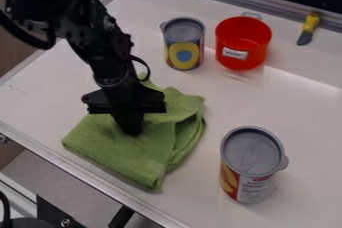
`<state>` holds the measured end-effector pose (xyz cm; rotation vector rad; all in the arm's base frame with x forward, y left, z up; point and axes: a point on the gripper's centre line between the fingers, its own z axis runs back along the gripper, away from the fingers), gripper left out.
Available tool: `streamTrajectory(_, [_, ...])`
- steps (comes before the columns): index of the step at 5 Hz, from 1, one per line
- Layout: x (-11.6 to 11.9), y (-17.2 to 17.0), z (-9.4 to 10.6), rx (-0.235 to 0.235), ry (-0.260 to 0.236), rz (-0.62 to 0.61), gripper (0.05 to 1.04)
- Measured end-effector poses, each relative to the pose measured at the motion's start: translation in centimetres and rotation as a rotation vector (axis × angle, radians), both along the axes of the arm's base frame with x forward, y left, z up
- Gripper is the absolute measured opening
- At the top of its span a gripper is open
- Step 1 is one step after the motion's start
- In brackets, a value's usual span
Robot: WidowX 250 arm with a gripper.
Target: Moved the green cloth into the right bottom side of the table
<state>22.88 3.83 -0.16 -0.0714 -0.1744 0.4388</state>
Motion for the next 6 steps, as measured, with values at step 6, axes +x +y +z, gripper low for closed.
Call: streamTrajectory(6, [0.0, 0.1, 5.8, -0.024, -0.009, 0.05, 0.071])
